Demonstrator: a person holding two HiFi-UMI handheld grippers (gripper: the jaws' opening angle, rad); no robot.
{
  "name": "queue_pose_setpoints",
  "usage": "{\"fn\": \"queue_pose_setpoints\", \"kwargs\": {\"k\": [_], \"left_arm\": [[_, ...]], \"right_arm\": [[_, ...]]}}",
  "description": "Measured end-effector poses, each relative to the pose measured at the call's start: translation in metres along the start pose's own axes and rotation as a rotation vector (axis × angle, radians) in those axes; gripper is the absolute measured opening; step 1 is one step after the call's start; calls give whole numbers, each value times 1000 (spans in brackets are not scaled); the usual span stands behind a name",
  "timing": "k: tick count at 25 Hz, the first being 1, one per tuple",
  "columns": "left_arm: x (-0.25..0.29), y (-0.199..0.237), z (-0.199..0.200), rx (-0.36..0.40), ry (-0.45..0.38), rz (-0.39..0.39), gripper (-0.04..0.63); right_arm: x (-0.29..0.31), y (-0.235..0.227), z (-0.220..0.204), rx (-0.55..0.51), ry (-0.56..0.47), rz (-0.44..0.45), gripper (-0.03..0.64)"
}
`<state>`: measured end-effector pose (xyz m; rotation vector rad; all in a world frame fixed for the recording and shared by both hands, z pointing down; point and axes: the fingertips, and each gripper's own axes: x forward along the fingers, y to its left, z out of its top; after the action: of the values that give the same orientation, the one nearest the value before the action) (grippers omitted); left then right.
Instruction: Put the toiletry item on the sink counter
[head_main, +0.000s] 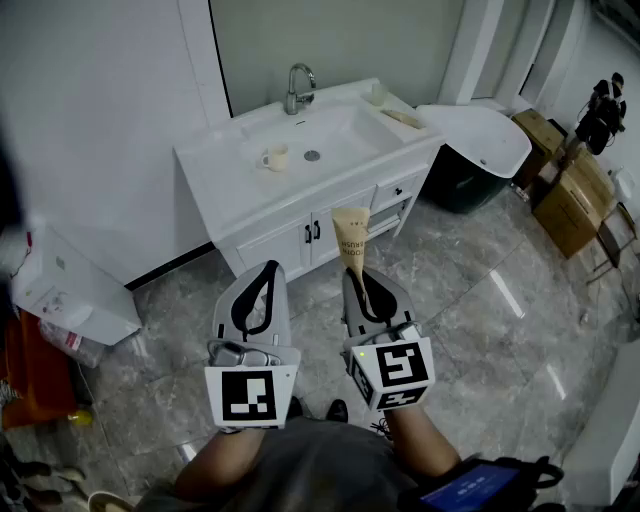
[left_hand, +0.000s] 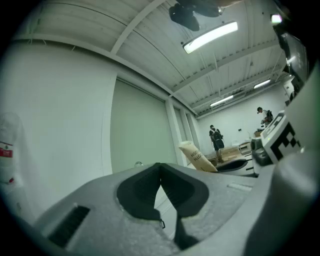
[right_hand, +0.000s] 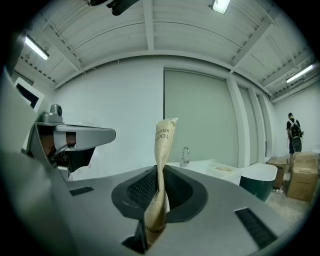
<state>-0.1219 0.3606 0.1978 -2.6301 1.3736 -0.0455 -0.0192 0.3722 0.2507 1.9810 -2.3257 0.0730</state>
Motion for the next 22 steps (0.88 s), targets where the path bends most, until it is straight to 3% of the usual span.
{"fn": "queue_pose_setpoints", "kwargs": {"k": [9,14,22], "left_arm": [[-6,-40,-11,27,14,19,12],[2,-67,-15,38,68,22,12],[31,-61,-26,24,95,41,12]], "right_arm": [[-28,-34,-15,50,-66,7,38],[-35,-55,-23,90,-23,21,38],[-9,-85,-30,108,-10,8,38]]}}
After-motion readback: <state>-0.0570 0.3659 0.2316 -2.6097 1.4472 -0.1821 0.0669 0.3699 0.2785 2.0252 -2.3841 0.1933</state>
